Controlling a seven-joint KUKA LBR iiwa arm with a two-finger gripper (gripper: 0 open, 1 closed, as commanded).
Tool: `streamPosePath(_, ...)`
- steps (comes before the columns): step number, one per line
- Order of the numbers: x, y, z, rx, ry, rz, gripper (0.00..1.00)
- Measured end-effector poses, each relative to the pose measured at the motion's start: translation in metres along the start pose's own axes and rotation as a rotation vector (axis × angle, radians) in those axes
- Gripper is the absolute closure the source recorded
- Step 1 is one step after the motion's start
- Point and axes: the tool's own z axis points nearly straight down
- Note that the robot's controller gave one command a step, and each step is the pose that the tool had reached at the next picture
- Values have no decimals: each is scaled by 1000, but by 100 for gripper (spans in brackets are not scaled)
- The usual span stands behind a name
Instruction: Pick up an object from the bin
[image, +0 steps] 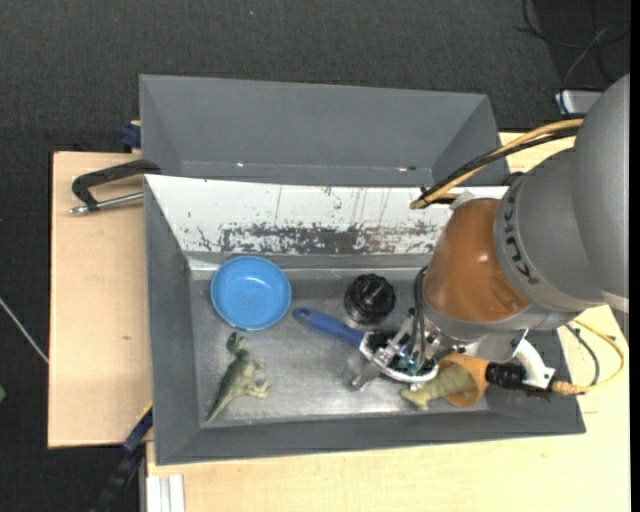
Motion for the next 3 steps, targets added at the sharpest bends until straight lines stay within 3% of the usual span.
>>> streamPosePath(1, -2, 1, -1, -3, -6, 0, 100)
streamPosePath(2, -2, 2, -13, 2, 5, -2, 100)
streamPosePath(3, -4, 4, -106, -2, 1, -4, 100)
